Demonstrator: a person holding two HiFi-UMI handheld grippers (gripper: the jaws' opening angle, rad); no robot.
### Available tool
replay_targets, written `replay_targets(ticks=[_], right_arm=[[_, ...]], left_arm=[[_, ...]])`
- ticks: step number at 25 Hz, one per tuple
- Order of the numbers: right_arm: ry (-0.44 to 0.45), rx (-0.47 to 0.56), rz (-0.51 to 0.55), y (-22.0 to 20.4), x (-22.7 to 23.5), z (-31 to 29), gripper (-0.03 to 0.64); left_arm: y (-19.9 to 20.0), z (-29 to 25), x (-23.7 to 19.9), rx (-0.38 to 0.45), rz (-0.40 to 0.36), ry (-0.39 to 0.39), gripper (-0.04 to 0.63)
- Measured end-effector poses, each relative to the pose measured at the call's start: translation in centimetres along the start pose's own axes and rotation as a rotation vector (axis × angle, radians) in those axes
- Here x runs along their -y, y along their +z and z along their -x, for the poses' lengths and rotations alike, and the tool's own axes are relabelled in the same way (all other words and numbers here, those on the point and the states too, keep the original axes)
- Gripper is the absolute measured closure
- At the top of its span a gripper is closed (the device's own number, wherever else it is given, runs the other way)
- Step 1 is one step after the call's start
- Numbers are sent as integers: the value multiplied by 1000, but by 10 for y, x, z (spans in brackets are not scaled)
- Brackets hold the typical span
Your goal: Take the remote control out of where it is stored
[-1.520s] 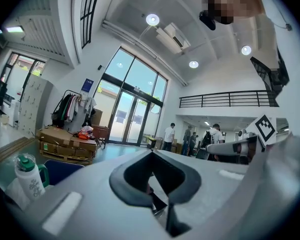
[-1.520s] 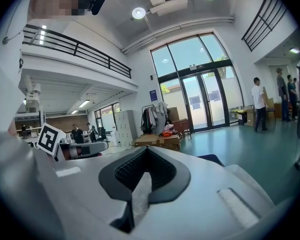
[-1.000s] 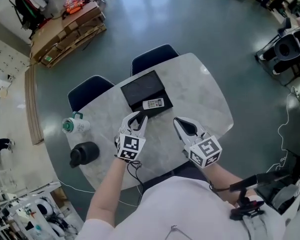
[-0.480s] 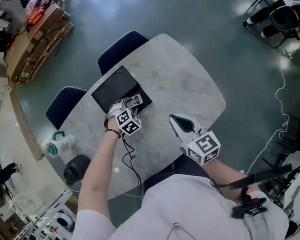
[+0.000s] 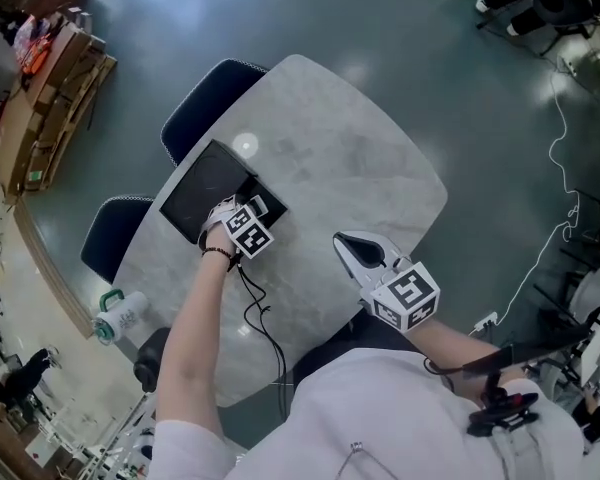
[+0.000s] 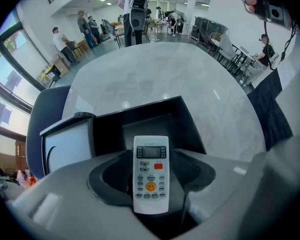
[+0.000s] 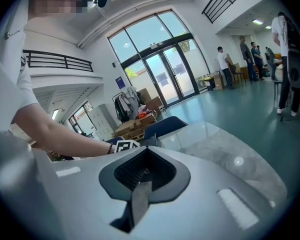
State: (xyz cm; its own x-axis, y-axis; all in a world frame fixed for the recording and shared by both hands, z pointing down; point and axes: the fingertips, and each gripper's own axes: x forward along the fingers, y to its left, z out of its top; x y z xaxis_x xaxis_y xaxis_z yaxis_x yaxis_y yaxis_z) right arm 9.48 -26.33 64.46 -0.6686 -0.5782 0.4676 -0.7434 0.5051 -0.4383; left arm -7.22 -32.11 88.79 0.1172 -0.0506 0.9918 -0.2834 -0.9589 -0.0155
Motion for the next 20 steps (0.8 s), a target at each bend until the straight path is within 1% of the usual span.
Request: replay_targets(ticks=[3,7,8,10,13,16,18,20], right_arm=[[10,-2,-8,-2,-3,-3,589],[13,-7,-15,-1,-4,-7,589],[12,-7,-17,0,-3,-8,589],[11,-9,-17,-1,-2,-8,589],[7,-10,-16,-1,-1,-7,589],[8,-5,-14,0,-1,-5,589],[6,-1,-12,1,0,-3,589],[3,1,-9,0,0,0,589]], left_arm=[[3,-6,0,-19,3,-3,345],[5,-15,-1,-44,-15,3,348],[4,-15,-1,-44,4,-1,348],[7,-15,-2,-21,88,-27,350],[13,-12,-3,53,208,-69,350],[13,-10,-2,102,263,-64,353],[11,-7,-1,132,285,-41,354],[11,0,-2,183,322,-22,354]])
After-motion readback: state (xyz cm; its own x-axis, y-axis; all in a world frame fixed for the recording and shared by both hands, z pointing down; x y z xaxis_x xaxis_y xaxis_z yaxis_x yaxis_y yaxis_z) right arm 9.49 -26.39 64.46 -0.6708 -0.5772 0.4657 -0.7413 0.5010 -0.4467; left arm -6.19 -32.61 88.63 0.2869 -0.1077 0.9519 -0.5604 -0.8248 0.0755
